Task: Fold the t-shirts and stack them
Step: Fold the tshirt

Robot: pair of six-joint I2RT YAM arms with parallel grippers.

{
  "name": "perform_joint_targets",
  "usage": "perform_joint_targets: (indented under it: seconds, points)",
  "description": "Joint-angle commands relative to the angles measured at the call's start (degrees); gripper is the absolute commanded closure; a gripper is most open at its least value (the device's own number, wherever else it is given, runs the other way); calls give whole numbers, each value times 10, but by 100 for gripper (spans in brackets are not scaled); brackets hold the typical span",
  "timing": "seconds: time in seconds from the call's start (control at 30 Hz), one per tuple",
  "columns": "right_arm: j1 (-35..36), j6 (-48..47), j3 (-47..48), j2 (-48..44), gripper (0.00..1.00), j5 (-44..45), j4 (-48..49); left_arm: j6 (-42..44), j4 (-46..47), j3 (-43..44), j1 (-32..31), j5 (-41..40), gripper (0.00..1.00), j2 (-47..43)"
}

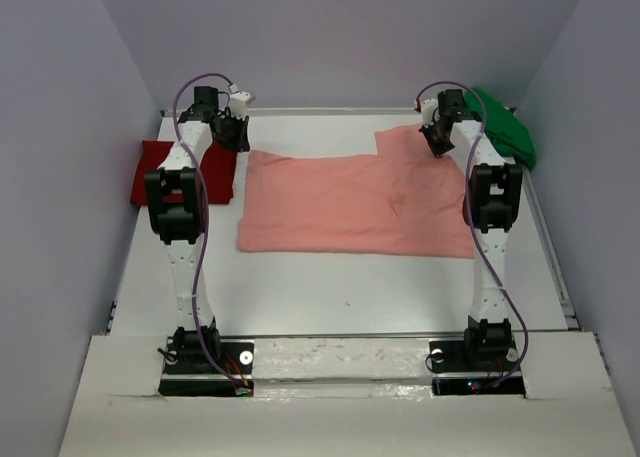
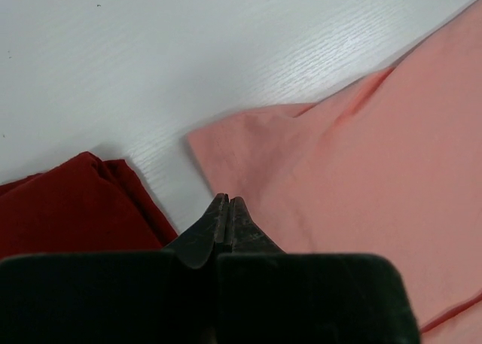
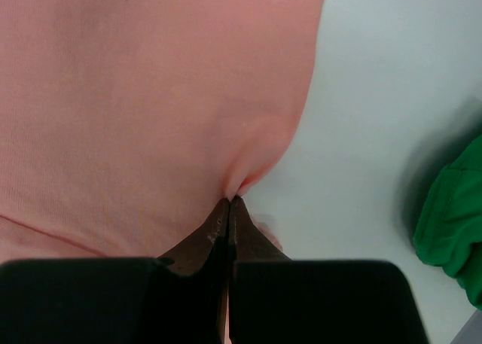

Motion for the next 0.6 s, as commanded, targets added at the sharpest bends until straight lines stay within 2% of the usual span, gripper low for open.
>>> perform_joint_targets:
  seconds: [0.0, 0.27, 0.3, 0.37, 0.47, 0.53, 0.57]
  points:
    - [-6, -5, -11, -47, 100, 9, -20, 7, 0, -15, -1, 16, 100, -45]
    - [-6, -7, -23, -57, 100, 5, -15, 1, 7, -16, -1, 0, 100, -30]
    - [-6, -6, -24, -56, 100, 4, -16, -2, 10, -16, -1, -1, 97, -26]
    - [-6, -10, -25, -52, 100, 4, -16, -5, 12, -12, -2, 2, 84, -13]
    - [-6, -13, -23, -46, 100, 7, -15, -6, 9, 11, -1, 11, 80, 8]
    - [-6, -16, -21, -41, 100, 9, -15, -10, 8, 23, -2, 13, 68, 18]
    - [-6, -17, -21, -40, 100, 9, -16, -11, 6, 37, -2, 15, 68, 29]
